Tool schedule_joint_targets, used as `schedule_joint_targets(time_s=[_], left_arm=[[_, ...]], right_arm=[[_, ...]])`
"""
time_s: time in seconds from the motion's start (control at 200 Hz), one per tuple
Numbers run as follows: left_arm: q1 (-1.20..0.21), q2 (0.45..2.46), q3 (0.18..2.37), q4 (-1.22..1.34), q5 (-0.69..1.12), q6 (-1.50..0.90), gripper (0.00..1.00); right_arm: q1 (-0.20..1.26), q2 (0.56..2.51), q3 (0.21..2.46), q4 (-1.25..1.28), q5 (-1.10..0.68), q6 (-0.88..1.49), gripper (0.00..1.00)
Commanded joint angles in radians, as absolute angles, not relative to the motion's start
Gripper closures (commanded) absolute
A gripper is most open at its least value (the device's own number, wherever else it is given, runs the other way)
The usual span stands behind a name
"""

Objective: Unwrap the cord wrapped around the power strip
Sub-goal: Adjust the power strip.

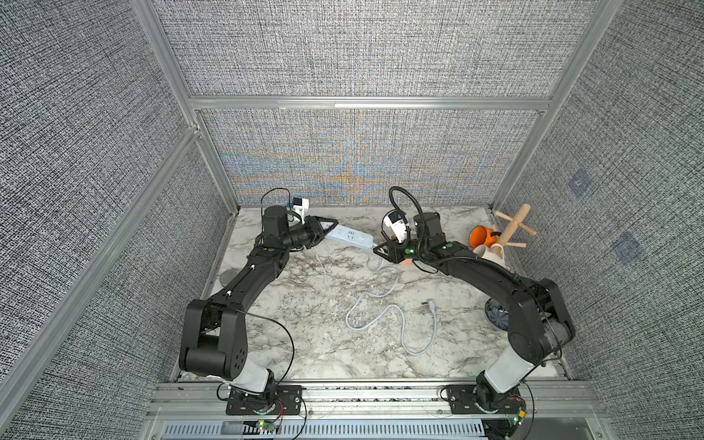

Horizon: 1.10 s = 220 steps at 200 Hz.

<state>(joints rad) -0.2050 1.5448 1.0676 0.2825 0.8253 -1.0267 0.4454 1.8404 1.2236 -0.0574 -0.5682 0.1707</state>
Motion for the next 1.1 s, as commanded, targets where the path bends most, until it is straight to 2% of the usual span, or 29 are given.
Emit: schedule_joint_targets(time_s=[0.0,0.075,0.11,0.115,0.125,0.145,0.205,0.265,0.37,0.515,0.816,0.906,1.096], left_arm=[[-0.213,1.530,1.073,0.247,0.865,-0.950,1.00],[-0.235,1.493,1.118,-0.014,0.799,-0.671,1.00],[-0.250,1.473,1.147,-0.152,0.725,-0.528,1.00],[-0.253,1.470,1.149,-0.171,0.715,-0.505,0.99],[-0.256,1.465,1.154,-0.200,0.699,-0.469,0.88],[-0.263,1.453,1.161,-0.248,0.658,-0.406,0.75],[-0.268,1.425,1.169,-0.346,0.572,-0.261,0.47],[-0.268,1.395,1.175,-0.389,0.498,-0.183,0.29],[-0.268,1.356,1.176,-0.413,0.405,-0.067,0.11],[-0.274,1.352,1.238,-0.524,0.356,0.080,0.02],[-0.480,1.360,1.226,-0.470,0.362,0.372,0.01],[-0.546,1.397,1.232,-0.444,0.319,0.400,0.01],[-0.582,1.472,1.234,-0.335,0.377,0.365,0.01]], right_arm=[[0.439,1.837,1.244,-0.048,-0.540,0.127,0.86],[0.424,1.827,1.256,-0.080,-0.539,0.087,1.00],[0.416,1.824,1.263,-0.102,-0.534,0.063,1.00],[0.414,1.823,1.264,-0.106,-0.533,0.059,1.00],[0.413,1.821,1.266,-0.113,-0.532,0.052,1.00],[0.407,1.821,1.270,-0.130,-0.531,0.037,1.00],[0.391,1.821,1.293,-0.189,-0.524,-0.008,1.00],[0.378,1.823,1.318,-0.250,-0.517,-0.050,1.00],[0.361,1.823,1.349,-0.318,-0.517,-0.088,1.00],[0.353,1.833,1.396,-0.411,-0.517,-0.065,1.00],[0.361,1.815,1.454,-0.530,-0.572,-0.038,1.00],[0.362,1.806,1.468,-0.560,-0.618,-0.017,1.00],[0.368,1.785,1.456,-0.574,-0.671,0.006,1.00]])
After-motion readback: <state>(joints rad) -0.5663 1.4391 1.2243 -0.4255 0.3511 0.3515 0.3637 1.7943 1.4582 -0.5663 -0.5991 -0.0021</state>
